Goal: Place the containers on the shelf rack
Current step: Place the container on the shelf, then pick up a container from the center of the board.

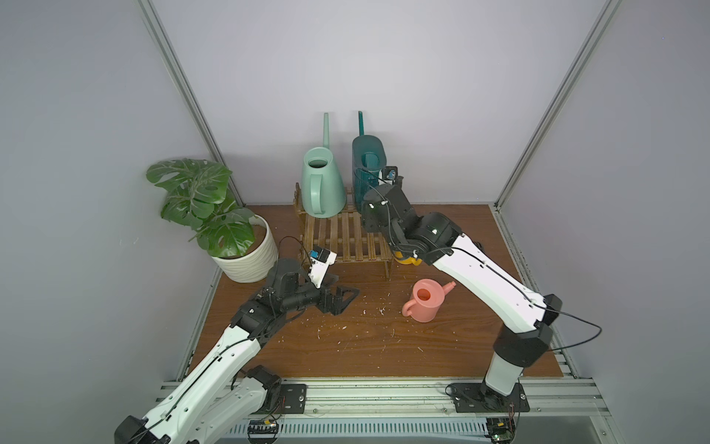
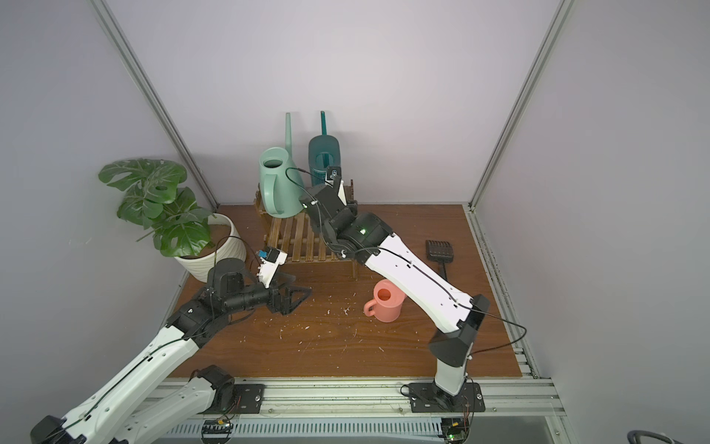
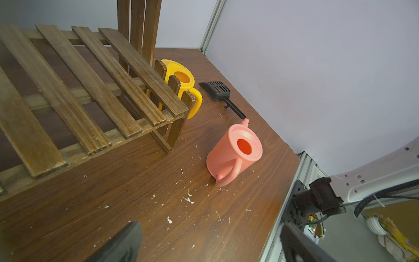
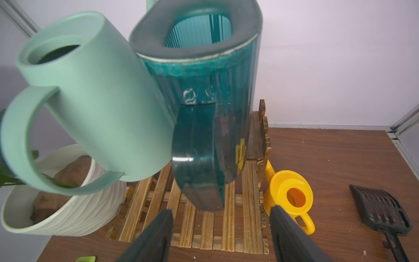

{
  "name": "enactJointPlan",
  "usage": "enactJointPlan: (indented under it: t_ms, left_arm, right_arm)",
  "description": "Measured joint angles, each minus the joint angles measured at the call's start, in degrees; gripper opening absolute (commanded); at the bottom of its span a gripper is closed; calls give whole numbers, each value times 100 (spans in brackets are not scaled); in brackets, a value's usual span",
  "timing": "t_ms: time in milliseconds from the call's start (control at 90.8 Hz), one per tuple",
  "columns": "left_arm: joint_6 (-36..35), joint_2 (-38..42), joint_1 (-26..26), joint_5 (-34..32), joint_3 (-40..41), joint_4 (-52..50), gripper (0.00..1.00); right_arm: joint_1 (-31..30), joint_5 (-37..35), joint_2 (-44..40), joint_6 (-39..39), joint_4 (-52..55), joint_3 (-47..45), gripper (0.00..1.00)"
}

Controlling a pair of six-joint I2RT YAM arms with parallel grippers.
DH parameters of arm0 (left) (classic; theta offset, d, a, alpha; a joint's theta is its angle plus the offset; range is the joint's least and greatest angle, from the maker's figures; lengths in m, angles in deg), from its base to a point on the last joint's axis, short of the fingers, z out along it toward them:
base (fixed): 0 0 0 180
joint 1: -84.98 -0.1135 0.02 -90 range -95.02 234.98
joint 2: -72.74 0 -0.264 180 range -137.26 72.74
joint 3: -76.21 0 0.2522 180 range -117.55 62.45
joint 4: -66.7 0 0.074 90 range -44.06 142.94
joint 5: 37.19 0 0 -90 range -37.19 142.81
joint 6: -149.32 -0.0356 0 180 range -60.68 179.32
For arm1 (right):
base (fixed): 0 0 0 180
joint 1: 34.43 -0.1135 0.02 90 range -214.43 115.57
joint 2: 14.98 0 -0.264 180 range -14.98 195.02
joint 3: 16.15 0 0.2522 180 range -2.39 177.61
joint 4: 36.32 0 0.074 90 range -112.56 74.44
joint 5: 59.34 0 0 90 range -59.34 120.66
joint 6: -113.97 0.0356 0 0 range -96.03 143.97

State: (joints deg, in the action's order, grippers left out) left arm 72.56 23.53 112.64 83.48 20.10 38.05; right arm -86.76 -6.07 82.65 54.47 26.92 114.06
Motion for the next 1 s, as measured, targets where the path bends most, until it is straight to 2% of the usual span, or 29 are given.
enactJointPlan:
  t_ms: [22, 44, 55, 88, 264, 484, 605, 716, 848, 1002]
  left_arm:
    - [4, 0, 11, -2, 17, 13, 98]
    - [17, 0, 26, -2, 33, 28, 98]
    - [26, 0, 35, -4, 42, 37, 98]
    - [39, 4, 72, -9, 66, 66, 98]
    - [118, 79, 529, -173, 256, 302, 98]
    - [188, -164, 1856, -772, 636, 1180, 99]
    - [133, -645, 2518, -1211, 938, 2017, 94]
    - [-2, -1314, 2905, -1609, 1222, 2839, 83]
    - [-190, -2251, 3038, -1928, 1290, 3628, 79]
    - [-424, -3165, 3067, -2184, 1193, 4293, 75]
  right_arm:
    - [-35, -4, -188, -33, -133, -262, 78]
    - [-74, 7, -417, -81, -297, -584, 92]
    - [-101, 15, -527, -98, -385, -743, 95]
    - [-162, 26, -852, -144, -584, -1185, 99]
    - [-330, -28, -2763, -422, -1530, -3587, 99]
    - [-197, -476, -4715, -481, -1939, -5560, 99]
    - [144, -516, -5198, -472, -1969, -6234, 99]
    - [721, -286, -5399, -466, -1965, -6664, 99]
    - [1478, 197, -5421, -490, -1971, -7066, 99]
    - [1762, 605, -5484, -549, -2000, -7427, 99]
